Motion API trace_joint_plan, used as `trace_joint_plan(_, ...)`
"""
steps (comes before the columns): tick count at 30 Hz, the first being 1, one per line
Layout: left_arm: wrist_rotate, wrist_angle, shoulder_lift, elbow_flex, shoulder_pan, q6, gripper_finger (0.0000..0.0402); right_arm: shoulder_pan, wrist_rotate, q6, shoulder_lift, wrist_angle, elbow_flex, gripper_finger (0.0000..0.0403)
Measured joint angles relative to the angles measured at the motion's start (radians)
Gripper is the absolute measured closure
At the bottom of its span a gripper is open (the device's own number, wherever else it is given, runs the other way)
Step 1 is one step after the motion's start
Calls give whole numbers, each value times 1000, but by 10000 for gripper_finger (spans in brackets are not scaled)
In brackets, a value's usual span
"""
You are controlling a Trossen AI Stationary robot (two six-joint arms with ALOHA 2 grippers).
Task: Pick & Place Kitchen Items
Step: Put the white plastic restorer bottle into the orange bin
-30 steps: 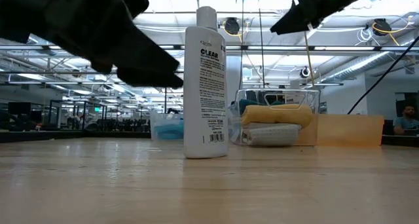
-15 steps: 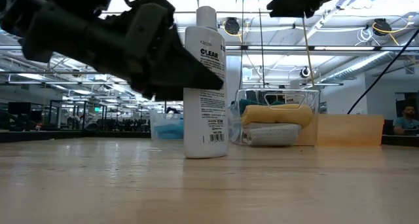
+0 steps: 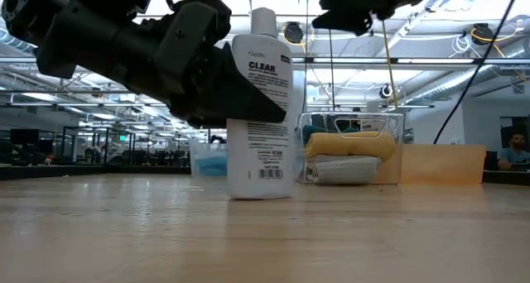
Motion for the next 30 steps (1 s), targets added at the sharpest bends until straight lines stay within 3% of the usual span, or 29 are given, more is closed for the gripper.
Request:
trace_joint_plan(5,2,-8,0,0,2,16,323,18,-47,-2,158,175,0,151)
trace_joint_plan(8,25,-9,0,0,7,31,362,17,-116,26,245,274,0,151)
trace_joint_plan(14,63,-9,-2,-1,22,23,362,20,-217,64,373,453,0,151)
trace_joint_plan(21,70,-9,-2,0,23,11,317,25,-243,116,416,515,1,151)
trace_joint_plan(30,69,-12,-2,0,26,31,360,63,-337,124,417,545,0,151)
